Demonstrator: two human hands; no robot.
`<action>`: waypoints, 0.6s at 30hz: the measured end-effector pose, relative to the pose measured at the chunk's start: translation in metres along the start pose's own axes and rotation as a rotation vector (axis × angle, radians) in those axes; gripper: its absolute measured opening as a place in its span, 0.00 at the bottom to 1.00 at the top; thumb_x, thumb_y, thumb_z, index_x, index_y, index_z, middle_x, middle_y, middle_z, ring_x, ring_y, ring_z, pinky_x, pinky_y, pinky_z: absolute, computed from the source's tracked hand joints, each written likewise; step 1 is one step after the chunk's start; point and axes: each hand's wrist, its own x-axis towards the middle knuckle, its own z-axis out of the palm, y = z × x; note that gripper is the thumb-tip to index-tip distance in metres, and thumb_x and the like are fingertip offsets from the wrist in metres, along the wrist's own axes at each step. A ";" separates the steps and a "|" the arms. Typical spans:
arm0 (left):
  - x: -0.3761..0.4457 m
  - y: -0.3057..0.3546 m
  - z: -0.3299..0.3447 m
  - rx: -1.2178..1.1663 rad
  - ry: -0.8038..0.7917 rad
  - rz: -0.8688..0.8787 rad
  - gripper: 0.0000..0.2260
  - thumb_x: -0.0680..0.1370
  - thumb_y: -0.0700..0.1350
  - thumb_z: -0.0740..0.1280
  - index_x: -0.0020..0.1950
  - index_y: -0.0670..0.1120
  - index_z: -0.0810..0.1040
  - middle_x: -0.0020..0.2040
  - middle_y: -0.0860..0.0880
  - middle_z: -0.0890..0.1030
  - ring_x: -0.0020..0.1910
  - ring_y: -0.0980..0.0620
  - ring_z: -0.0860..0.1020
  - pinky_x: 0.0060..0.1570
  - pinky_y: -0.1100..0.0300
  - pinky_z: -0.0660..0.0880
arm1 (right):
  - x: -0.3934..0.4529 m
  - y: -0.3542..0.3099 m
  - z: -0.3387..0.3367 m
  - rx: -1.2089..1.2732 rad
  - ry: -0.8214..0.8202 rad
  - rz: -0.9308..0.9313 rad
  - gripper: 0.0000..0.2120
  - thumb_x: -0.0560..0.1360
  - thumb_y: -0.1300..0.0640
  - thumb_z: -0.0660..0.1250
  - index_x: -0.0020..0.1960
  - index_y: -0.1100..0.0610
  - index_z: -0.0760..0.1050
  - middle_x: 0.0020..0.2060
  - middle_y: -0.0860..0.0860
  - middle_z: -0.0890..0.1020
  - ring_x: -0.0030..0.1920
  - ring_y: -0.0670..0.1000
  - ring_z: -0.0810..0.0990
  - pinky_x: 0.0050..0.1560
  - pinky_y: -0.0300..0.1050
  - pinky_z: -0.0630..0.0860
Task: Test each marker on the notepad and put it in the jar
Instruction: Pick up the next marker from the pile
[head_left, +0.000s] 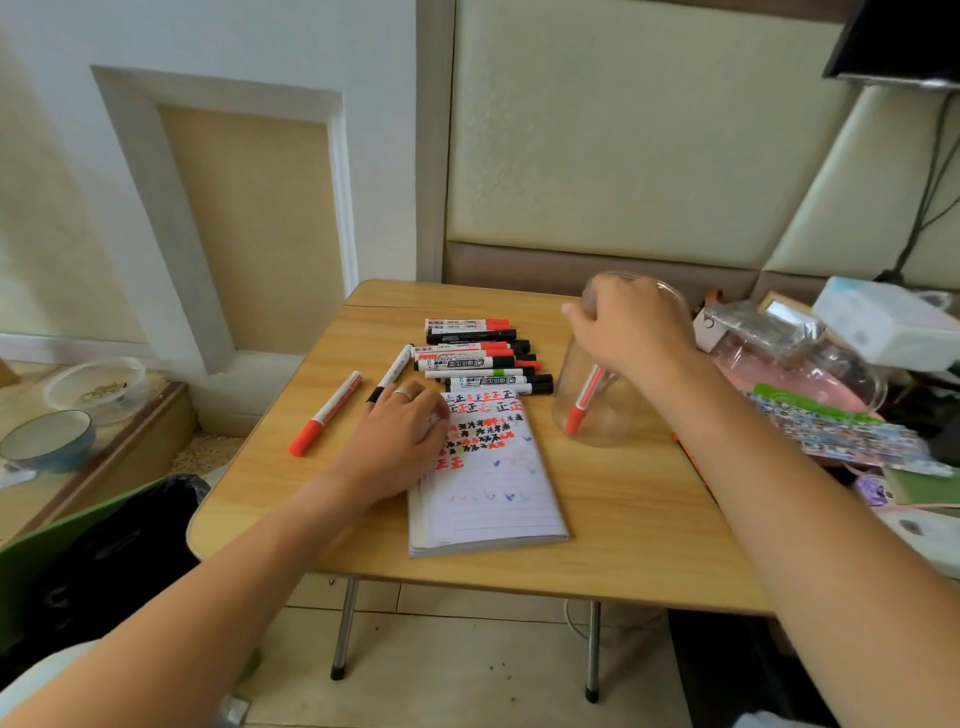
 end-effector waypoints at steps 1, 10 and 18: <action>0.000 0.002 0.001 0.010 0.014 -0.001 0.10 0.83 0.53 0.60 0.61 0.53 0.76 0.65 0.51 0.74 0.67 0.49 0.70 0.67 0.48 0.68 | -0.001 -0.001 0.000 0.013 0.036 0.018 0.16 0.81 0.44 0.62 0.54 0.58 0.77 0.51 0.60 0.84 0.54 0.63 0.82 0.47 0.52 0.71; -0.003 0.005 0.008 -0.003 0.011 -0.055 0.11 0.79 0.53 0.68 0.60 0.53 0.77 0.64 0.50 0.74 0.67 0.47 0.70 0.66 0.51 0.70 | -0.024 -0.045 0.036 0.281 0.263 -0.399 0.04 0.81 0.61 0.63 0.50 0.59 0.77 0.43 0.54 0.80 0.42 0.54 0.78 0.38 0.48 0.74; 0.006 -0.001 -0.006 -0.045 -0.023 -0.062 0.12 0.78 0.53 0.69 0.61 0.57 0.76 0.64 0.53 0.72 0.68 0.50 0.69 0.67 0.55 0.70 | -0.007 -0.061 0.088 -0.004 -0.248 -0.342 0.15 0.75 0.74 0.63 0.53 0.58 0.77 0.49 0.54 0.81 0.47 0.55 0.80 0.49 0.53 0.81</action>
